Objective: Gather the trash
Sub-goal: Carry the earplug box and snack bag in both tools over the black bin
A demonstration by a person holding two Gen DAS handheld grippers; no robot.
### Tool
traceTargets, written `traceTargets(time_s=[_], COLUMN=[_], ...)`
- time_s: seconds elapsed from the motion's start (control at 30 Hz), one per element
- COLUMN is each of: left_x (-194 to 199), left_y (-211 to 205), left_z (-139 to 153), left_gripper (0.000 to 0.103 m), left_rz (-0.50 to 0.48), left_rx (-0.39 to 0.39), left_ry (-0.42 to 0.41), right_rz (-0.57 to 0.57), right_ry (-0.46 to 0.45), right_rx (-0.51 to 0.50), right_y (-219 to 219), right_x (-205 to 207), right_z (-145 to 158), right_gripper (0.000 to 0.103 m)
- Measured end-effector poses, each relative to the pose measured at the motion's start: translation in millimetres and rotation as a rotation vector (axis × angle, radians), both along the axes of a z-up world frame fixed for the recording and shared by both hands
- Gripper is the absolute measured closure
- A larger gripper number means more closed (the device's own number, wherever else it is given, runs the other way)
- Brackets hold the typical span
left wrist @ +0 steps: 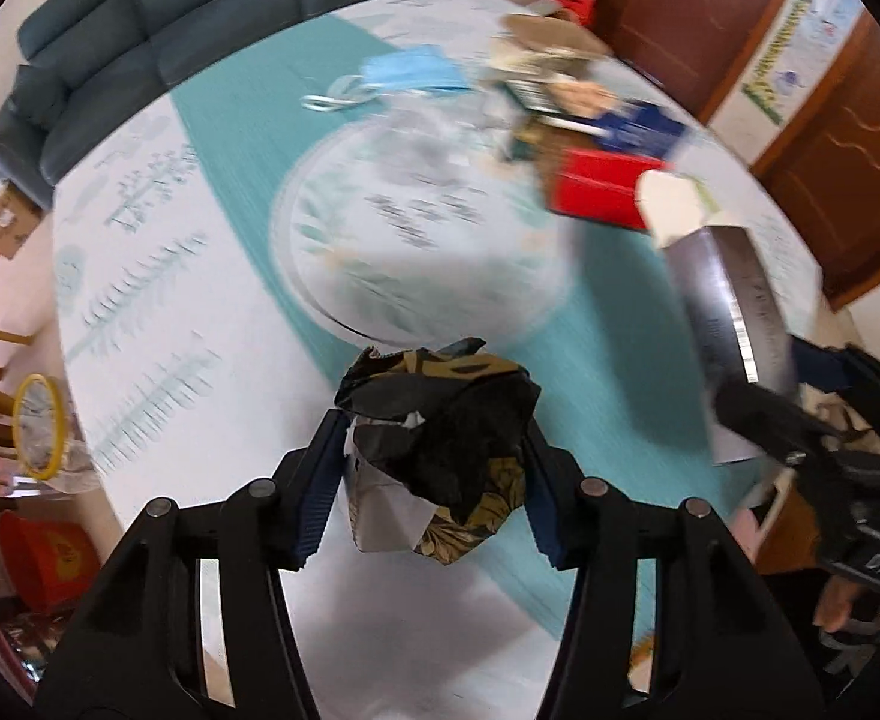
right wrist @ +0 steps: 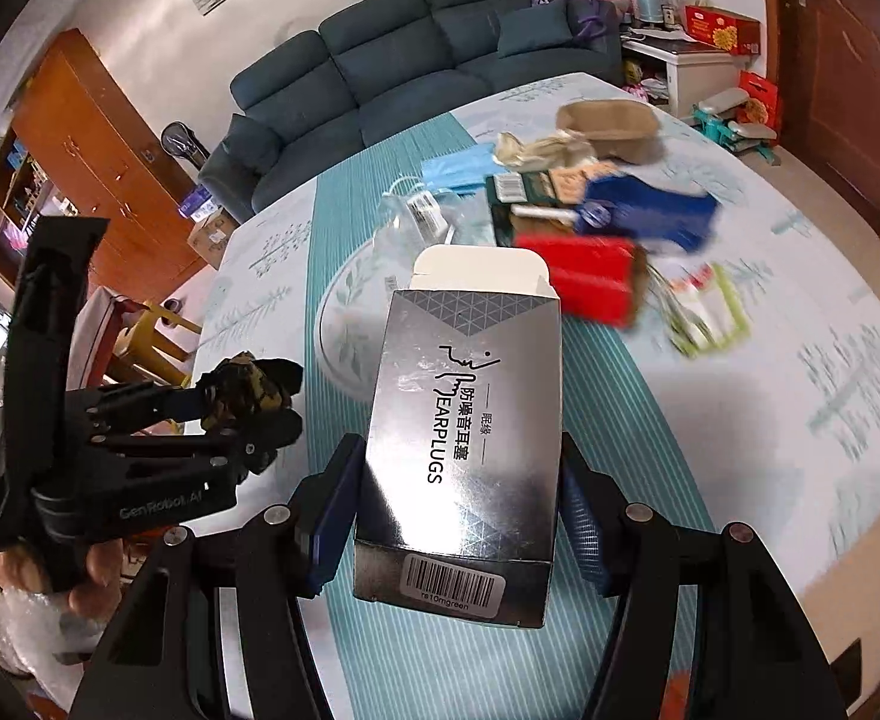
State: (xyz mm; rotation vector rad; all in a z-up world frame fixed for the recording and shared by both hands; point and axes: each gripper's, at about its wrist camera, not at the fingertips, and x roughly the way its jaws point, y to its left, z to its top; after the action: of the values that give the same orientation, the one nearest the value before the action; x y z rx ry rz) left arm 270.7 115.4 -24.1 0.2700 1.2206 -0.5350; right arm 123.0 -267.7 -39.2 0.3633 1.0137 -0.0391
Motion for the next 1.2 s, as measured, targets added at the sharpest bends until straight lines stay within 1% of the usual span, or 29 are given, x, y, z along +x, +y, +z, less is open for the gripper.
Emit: traceTargets(time_s=[0.2,0.33,0.37,0.47,0.53,0.63,0.8,0.9,1.0,1.07,1.2], left_x=[-65,-104,-114,-148,-170,-196,-232,-245,-253,-256,-263], left_y=[-33,-55,-59,-74,-85,-103,-127,-138,-146,-150,-159], left_z=[15,21,21,15,6,-11,-44,-61,-82,-98,-132], left_gripper=[0.052,0.052,0.052,0.052,0.052,0.052,0.052,0.052,0.052,0.052,0.052], left_rz=[-0.047,-0.057,-0.056,-0.059,-0.068,-0.109,-0.147,-0.153,-0.134,-0.11,-0.077], left_rx=[-0.067,-0.102,-0.113,-0.133,-0.13,-0.101,-0.045,-0.026,0.002,-0.006,0.015], left_ry=[0.019,0.001,-0.003,0.003,0.01,0.026,0.062,0.079,0.097,0.131,0.157], right_rz=[-0.024,-0.043,-0.048,-0.05,-0.049,-0.044,-0.038,-0.024,0.0,0.018,0.046], right_ry=[0.011,0.026,0.028,0.039,0.051,0.076,0.127,0.157,0.189,0.206,0.244], right_rx=[-0.02,-0.034,-0.037,-0.054,-0.051,-0.047,-0.039,-0.038,-0.046,-0.059,-0.069], right_y=[-20,-36,-41,-51,-58,-69,-89,-101,-112,-119,-133], right_x=[-80,-131,-147,-177,-193,-215,-243,-249,-249,-249,-246], right_z=[6,3,2,-3,-10,-24,-61,-85,-107,-122,-156], right_gripper=[0.042,0.042,0.042,0.042,0.042,0.042,0.042,0.042,0.042,0.042,0.042])
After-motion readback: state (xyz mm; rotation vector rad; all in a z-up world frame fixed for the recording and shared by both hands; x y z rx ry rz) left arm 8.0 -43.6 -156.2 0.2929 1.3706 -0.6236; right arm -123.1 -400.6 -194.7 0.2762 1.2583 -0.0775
